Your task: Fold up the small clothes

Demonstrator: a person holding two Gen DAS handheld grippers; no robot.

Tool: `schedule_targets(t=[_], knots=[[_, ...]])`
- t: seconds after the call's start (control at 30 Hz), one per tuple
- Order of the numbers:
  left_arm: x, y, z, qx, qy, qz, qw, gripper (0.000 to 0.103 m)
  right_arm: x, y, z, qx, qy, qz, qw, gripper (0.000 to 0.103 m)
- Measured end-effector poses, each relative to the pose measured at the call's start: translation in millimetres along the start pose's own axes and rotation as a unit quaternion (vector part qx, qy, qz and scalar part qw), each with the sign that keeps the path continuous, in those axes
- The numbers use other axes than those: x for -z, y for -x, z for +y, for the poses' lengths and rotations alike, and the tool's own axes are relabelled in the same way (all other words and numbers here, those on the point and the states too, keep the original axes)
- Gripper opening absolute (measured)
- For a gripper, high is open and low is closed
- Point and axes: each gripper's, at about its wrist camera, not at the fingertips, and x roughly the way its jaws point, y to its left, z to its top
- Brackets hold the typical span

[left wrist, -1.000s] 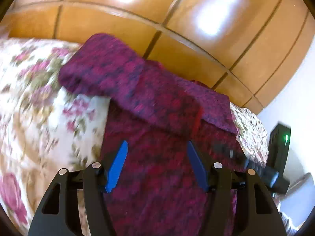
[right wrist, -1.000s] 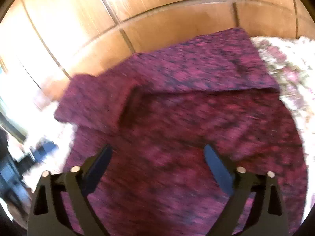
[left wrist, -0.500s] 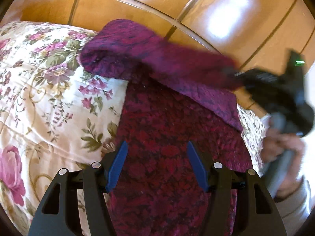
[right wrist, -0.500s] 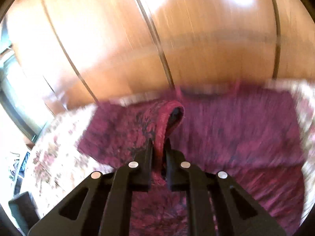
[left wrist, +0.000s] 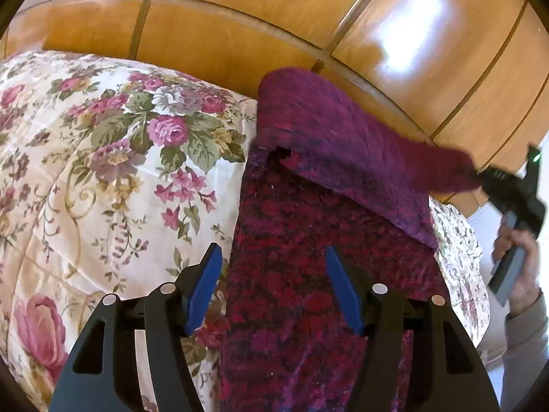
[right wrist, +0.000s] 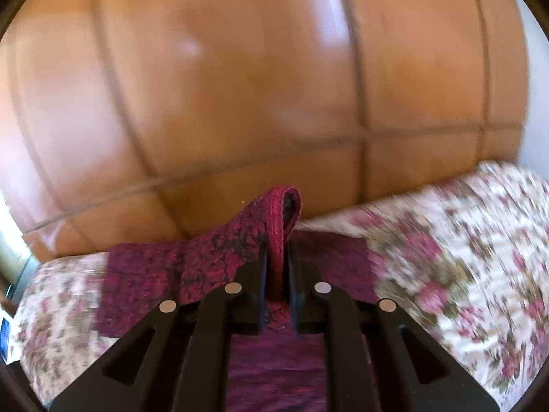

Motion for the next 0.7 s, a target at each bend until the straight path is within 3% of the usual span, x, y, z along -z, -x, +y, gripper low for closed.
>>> schedule_targets(t=[0.13,0.23,0.4,0.43,0.47,0.57,0.7], knots=[[-10,-5,-3,-0.009,-0.014,0.0,0.9999,0.062,28,-35,-37,0.027,-0.038,0.05,0.998,0.009],[-24,-13,3,-0.017,-0.01,0.003,0.9998,0.062,44,-52,-54,0.019,-0.059,0.077,0.995,0.009],[-56,-27,13,-0.031,0.006,0.002,0.9995,0.062,45,-40,-66,0.025,-0.07,0.061,0.995,0.037],[-63,-29,13,-0.033,0.007,-0.001,0.9994,0.062,43,-34,-67,0.026,-0.067,0.052,0.996,0.052],[-68,-30,12,-0.035,0.006,-0.007,0.9994,0.062,41,-28,-65,0.028,-0.061,0.042,0.997,0.058],[-89,-33,1,-0.039,-0.016,-0.031,0.9986,0.062,37,-13,-55,0.015,-0.036,0.023,0.999,0.058],[-114,-49,-32,-0.039,-0.071,-0.055,0.9952,0.062,41,-15,-30,-0.005,0.005,0.035,0.999,0.058]])
